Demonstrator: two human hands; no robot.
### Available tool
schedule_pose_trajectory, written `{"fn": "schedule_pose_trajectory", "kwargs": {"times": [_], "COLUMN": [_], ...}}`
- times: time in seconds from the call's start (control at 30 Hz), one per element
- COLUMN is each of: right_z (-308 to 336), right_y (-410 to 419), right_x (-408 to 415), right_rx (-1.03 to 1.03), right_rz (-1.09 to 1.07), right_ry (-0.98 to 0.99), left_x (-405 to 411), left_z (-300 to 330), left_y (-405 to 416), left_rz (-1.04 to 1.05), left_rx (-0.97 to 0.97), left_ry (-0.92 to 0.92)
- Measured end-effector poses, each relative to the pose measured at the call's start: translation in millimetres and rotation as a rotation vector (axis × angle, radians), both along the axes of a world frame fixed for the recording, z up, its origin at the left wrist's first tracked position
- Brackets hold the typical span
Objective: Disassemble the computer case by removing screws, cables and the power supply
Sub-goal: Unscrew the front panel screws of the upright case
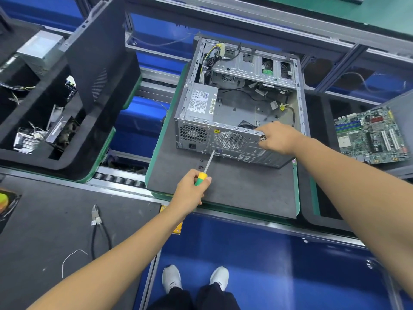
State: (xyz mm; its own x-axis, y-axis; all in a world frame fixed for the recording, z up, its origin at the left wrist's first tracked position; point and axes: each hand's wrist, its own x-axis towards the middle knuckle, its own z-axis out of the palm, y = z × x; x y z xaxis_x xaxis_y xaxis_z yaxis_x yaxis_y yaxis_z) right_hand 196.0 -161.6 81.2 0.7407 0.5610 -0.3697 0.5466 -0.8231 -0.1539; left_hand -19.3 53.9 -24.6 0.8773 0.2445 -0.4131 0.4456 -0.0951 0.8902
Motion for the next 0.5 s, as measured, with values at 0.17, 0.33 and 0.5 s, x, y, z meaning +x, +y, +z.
{"fn": "schedule_pose_trajectory", "kwargs": {"times": [0.17,0.33,0.5], "right_z": [-1,-2,-1], "right_y": [0,0,0], "right_x": [1,2,0], "right_rx": [-0.009,-0.012,-0.013], "right_rz": [0.005,0.016,0.016], "right_ry": [-0.013,-0.021,-0.006], "left_x": [3,6,7], "left_z": [-4,-12,-7], "left_y": [15,39,58], "left_rz": [-0.132,-0.202,-0.367], "left_rx": [0.403,0.837,0.909], "left_ry": [-0.052,-0.154,-0.295]}}
